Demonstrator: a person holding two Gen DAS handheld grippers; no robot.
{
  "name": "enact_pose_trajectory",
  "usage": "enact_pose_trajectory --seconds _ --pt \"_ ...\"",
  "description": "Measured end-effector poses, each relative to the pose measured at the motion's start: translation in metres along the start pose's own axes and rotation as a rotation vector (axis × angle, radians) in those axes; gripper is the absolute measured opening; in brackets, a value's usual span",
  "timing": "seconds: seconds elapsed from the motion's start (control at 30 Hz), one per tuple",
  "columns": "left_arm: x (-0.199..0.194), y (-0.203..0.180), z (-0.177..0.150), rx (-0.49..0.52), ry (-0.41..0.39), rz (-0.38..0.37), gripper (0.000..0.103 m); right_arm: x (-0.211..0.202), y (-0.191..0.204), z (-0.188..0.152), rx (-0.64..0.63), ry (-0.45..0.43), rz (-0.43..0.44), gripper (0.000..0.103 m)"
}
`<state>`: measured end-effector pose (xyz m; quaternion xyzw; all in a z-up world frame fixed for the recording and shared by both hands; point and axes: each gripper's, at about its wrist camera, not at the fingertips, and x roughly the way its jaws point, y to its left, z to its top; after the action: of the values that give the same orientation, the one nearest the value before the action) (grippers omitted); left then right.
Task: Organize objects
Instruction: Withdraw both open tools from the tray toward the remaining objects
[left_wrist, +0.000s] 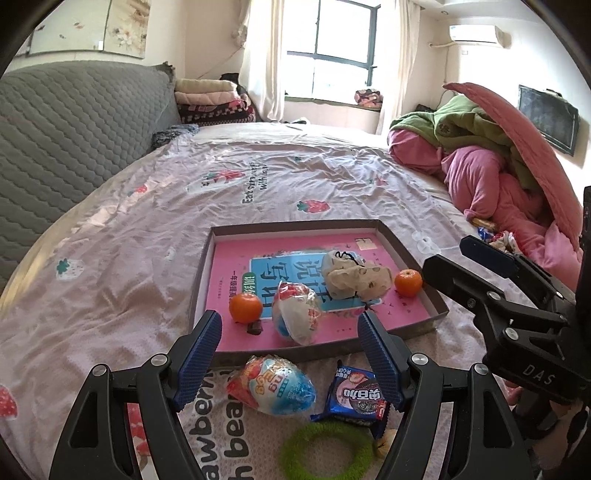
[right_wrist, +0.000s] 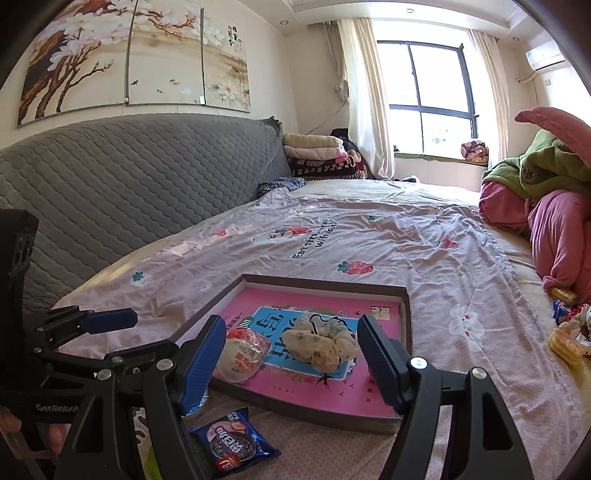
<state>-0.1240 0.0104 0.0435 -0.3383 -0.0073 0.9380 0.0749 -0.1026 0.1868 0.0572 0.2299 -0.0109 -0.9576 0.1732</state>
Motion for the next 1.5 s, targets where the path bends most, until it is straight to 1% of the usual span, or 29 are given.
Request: enact_pose_trajectory --seconds 0.37,0.9,1.1,1.37,1.5 --pt "-0.018 -0.007 -0.003 0.027 0.001 0.020 0.077 -0.013 0.003 -0.002 0.001 -0.014 0.003 0.073" --pt "-0.018 -0.006 -0.018 0.015 0.031 0.033 0.077 -0.018 0.011 -0.019 -0.015 0.028 -0.039 0.073" --pt "-0.020 -0.006 -0.023 0.019 0.042 0.041 0.077 -0.025 0.013 -0.026 -0.005 0.037 -0.031 0.073" --pt "-0.025 -0.002 -0.026 0.015 0.049 0.049 0.077 -0.035 0.018 -0.031 -0.033 0.028 -0.048 0.073" --pt "-0.028 -0.002 -0.027 0.018 0.048 0.055 0.077 -0.038 0.020 -0.033 -0.035 0.026 -0.043 0.073"
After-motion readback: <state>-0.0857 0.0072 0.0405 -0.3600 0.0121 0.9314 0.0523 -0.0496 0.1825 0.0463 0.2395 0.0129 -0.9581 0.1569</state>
